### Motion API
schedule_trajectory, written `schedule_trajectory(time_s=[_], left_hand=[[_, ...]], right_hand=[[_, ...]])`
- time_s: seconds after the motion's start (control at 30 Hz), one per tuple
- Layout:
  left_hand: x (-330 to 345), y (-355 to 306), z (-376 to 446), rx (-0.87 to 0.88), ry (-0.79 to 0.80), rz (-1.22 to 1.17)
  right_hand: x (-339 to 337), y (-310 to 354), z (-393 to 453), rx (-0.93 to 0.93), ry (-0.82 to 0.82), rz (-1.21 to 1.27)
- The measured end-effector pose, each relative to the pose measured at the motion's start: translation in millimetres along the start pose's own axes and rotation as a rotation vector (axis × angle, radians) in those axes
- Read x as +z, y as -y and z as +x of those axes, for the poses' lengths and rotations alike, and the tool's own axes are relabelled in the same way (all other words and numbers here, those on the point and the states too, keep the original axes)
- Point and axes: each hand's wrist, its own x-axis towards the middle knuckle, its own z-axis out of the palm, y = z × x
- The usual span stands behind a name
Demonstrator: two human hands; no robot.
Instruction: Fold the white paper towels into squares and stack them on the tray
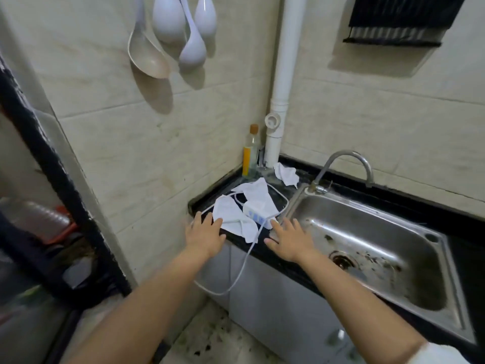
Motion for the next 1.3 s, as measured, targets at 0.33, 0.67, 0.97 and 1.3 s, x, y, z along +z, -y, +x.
schedule_trajectory(time_s=[0.33, 0.67, 0.97, 1.3], left_hand=[[69.2, 5.4, 123.4, 0.037, 0.201, -0.045], [108.3, -23.6, 187.3, 0.242, 0.150, -0.107], [86.8, -20.0, 211.6, 0.512, -0.216, -0.049], [-4.5, -99.5, 170.6, 0.703, -0.247, -0.129]], right_hand=[[61.3, 26.8, 141.9, -0.196, 0.106, -0.175], [70.0, -19.3, 194.6, -0.398, 0.076, 0.166], [25.7, -63.8, 190.9, -0.138, 0.009, 0.751], [-46.1, -117.1, 82.0, 0.052, -0.383, 0.717]])
